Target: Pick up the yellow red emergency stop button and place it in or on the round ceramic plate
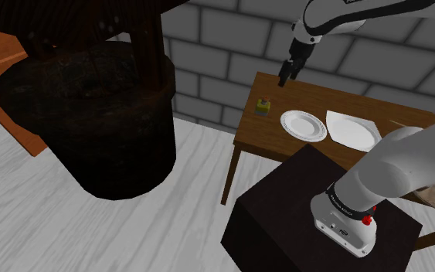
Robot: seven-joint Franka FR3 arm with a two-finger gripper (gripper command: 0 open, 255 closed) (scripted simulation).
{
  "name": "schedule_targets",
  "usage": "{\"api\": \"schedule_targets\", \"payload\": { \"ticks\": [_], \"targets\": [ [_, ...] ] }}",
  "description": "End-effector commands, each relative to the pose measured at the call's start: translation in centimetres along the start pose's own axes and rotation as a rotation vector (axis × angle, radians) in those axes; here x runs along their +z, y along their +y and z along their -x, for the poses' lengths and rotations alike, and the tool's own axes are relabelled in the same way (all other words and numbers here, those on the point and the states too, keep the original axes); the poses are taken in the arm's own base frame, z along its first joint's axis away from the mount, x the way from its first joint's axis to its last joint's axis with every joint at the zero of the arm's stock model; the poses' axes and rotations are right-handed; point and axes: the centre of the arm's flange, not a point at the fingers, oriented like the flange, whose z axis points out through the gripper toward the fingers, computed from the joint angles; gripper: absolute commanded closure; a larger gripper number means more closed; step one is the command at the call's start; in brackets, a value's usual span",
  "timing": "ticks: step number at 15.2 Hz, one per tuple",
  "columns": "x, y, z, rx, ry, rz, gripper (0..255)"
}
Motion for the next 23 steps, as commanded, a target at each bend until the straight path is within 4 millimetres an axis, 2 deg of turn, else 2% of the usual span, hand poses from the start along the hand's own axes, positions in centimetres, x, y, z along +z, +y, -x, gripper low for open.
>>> {"api": "schedule_targets", "payload": {
  "ticks": [1, 17, 18, 23],
  "targets": [
    [1.7, 1.6, -1.6, -0.004, -0.002, 0.002, 0],
    [16.1, 13.4, -11.8, -0.029, -0.026, 0.002, 0],
    [16.8, 13.9, -12.3, -0.03, -0.027, 0.002, 0],
    [19.4, 13.9, -12.2, -0.03, -0.027, 0.002, 0]
  ]
}}
